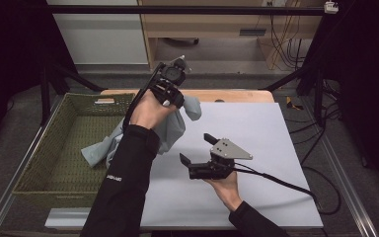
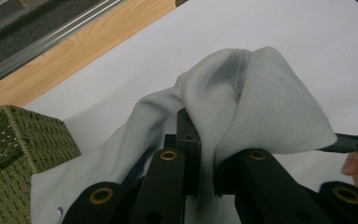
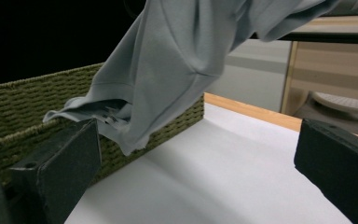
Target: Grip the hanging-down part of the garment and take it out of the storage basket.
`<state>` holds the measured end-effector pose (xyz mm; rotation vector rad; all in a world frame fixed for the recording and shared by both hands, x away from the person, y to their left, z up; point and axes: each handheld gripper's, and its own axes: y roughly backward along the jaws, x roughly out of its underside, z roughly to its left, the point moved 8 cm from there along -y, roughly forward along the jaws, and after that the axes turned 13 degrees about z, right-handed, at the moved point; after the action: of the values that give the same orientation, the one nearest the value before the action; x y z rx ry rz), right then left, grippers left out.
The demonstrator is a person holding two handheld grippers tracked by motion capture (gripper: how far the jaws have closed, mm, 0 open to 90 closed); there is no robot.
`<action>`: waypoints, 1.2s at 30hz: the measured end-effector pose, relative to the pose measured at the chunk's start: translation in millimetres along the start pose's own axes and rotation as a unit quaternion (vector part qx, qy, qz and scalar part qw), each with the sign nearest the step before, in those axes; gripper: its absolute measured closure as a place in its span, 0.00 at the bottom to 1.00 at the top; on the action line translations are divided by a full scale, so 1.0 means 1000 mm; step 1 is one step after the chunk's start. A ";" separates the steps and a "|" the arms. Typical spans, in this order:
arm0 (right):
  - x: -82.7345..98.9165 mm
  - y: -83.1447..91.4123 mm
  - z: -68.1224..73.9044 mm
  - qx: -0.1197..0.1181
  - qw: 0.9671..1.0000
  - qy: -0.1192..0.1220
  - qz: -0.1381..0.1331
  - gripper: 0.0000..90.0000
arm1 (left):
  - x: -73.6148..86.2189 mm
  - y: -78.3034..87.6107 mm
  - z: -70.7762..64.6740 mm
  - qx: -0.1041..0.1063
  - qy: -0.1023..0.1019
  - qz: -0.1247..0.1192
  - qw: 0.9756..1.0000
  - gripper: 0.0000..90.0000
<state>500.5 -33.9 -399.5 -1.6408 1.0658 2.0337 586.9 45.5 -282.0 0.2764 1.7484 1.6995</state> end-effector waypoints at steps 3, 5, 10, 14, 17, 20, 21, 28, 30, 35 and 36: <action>-0.003 -0.009 0.005 -0.003 1.000 0.003 0.002 0.02 | 0.000 0.001 0.001 0.001 0.001 -0.001 1.000 0.92; -0.004 -0.015 0.006 -0.004 1.000 0.005 0.006 0.02 | 0.000 0.001 0.001 0.003 0.003 -0.003 1.000 0.92; -0.008 -0.028 0.009 -0.008 1.000 0.006 0.007 0.03 | -0.002 0.001 0.000 0.003 0.003 -0.004 1.000 0.92; -0.010 -0.039 0.013 -0.009 1.000 -0.005 0.009 0.04 | -0.001 0.002 0.002 0.000 0.000 -0.002 1.000 0.92; -0.010 -0.047 0.012 -0.006 1.000 0.000 0.008 0.05 | -0.001 0.001 0.002 0.001 -0.001 -0.001 1.000 0.92; -0.009 -0.053 0.013 -0.006 1.000 -0.001 0.013 0.06 | -0.001 0.001 0.002 0.002 0.000 -0.002 1.000 0.92; -0.008 -0.058 0.014 -0.008 1.000 -0.005 0.016 0.07 | -0.001 0.000 0.002 0.002 0.001 -0.001 1.000 0.92; -0.006 -0.075 0.020 -0.022 0.999 -0.014 0.023 0.20 | -0.001 0.001 0.003 0.001 0.000 -0.001 1.000 0.92; -0.007 -0.078 0.020 -0.026 0.999 -0.015 0.021 0.25 | -0.001 0.000 0.002 0.001 -0.001 -0.001 1.000 0.92; -0.011 -0.086 0.028 -0.037 0.999 -0.002 0.022 0.43 | 0.000 0.003 0.003 0.003 0.000 -0.004 1.000 0.92; -0.010 -0.086 0.029 -0.042 0.999 -0.005 0.024 0.48 | 0.000 0.003 0.003 0.001 0.000 -0.004 1.000 0.92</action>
<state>539.9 46.9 -417.9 -1.6581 1.0387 2.1432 587.7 48.8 -278.9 0.2700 1.7497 1.6919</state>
